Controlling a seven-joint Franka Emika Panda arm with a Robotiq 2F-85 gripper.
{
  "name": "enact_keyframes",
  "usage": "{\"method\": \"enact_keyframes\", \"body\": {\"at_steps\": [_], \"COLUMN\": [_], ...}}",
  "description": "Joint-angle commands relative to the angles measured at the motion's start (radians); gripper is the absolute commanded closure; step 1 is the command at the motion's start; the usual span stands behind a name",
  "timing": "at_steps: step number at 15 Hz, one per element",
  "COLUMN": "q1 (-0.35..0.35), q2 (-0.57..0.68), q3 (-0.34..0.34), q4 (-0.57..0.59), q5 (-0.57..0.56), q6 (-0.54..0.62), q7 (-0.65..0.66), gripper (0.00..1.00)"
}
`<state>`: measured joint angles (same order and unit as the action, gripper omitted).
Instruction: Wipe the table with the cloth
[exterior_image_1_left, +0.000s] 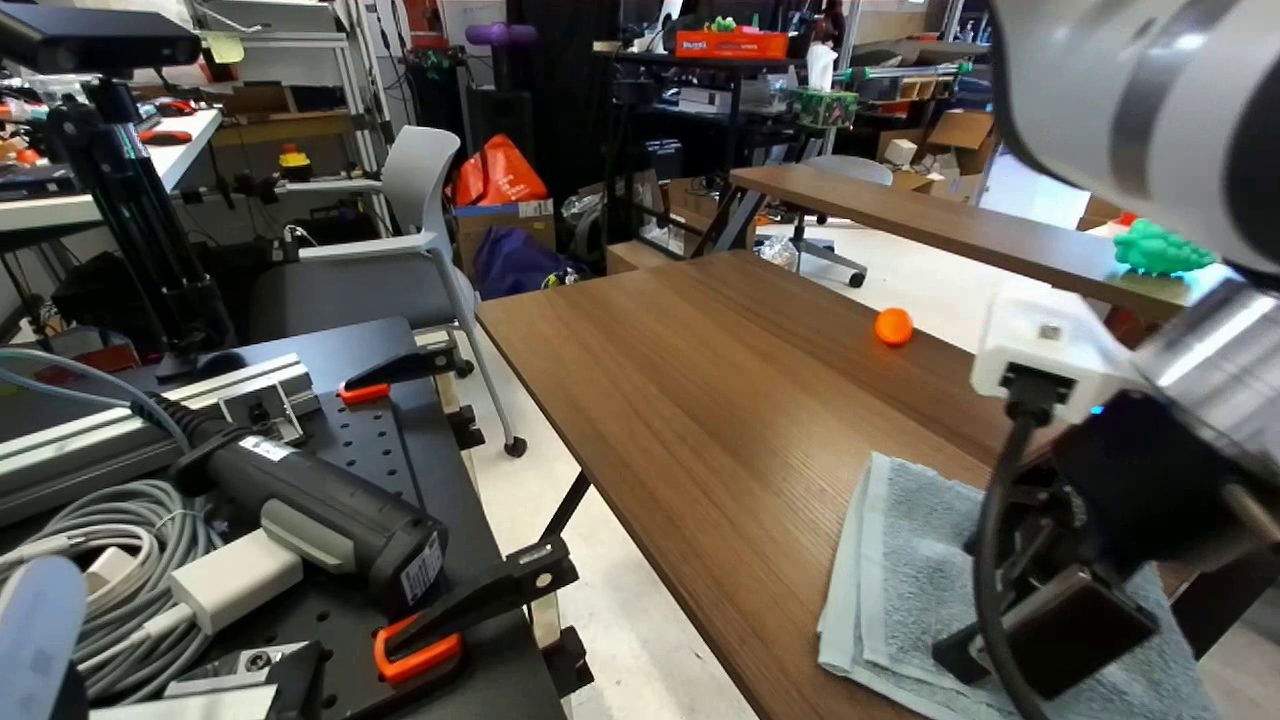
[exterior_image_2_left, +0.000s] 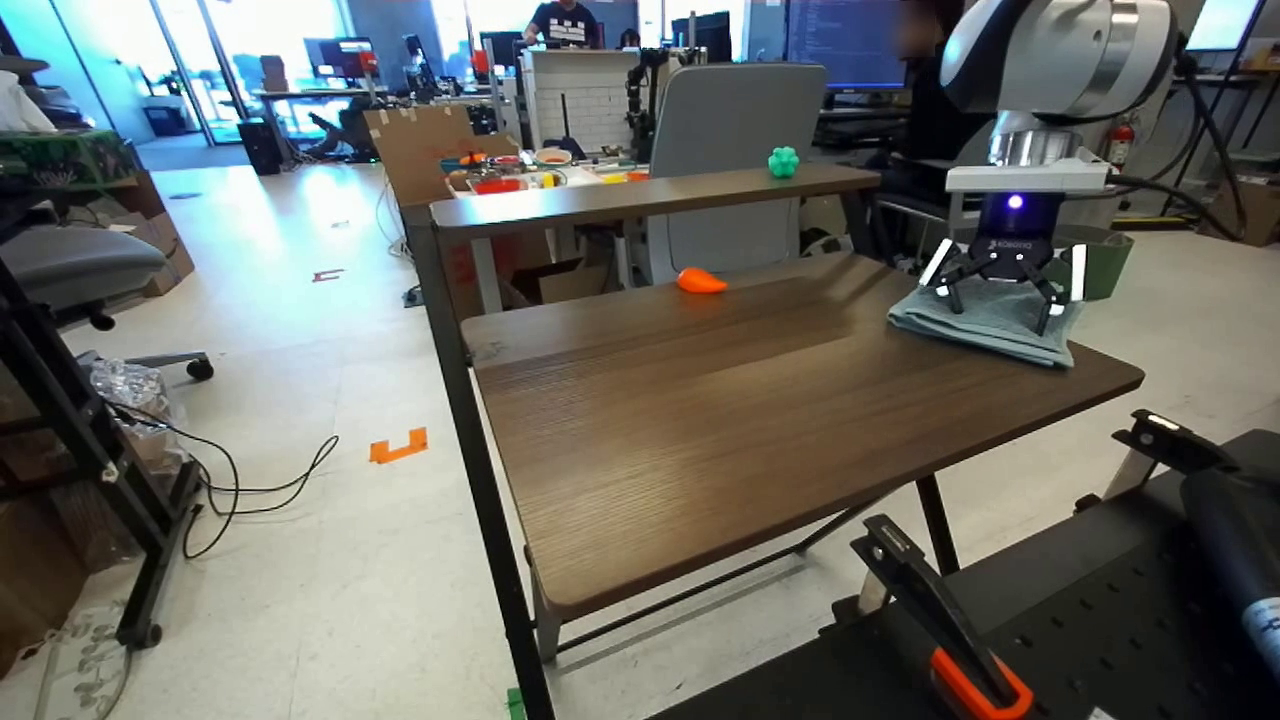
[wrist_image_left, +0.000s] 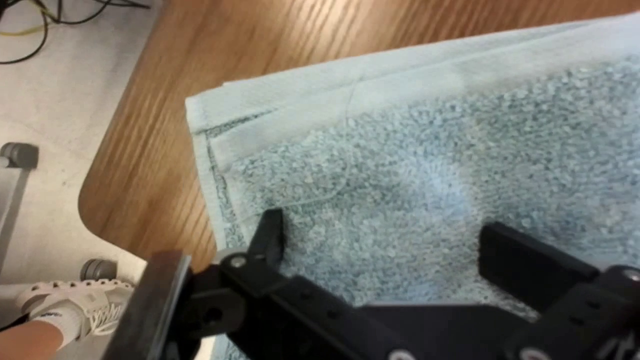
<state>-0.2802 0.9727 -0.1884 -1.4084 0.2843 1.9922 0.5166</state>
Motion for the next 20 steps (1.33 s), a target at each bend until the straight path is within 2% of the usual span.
{"method": "enact_keyframes", "body": {"at_steps": [1, 6, 12, 14, 16, 20], "q1": [-0.083, -0.076, -0.006, 0.011, 0.027, 0.057], "q2": [0.115, 0.147, 0.187, 0.195, 0.192, 0.136], "q3": [0.058, 0.112, 0.139, 0.131, 0.119, 0.112], "q4": [0.215, 0.296, 0.356, 0.358, 0.348, 0.245], "q5": [0.106, 0.14, 0.113, 0.092, 0.052, -0.026], "q6": [-0.091, -0.088, -0.083, -0.136, -0.251, -0.388], "q7": [-0.015, -0.042, -0.022, -0.022, -0.028, -0.068], "gripper": [0.0, 0.0, 0.0, 0.0, 0.0, 0.0]}}
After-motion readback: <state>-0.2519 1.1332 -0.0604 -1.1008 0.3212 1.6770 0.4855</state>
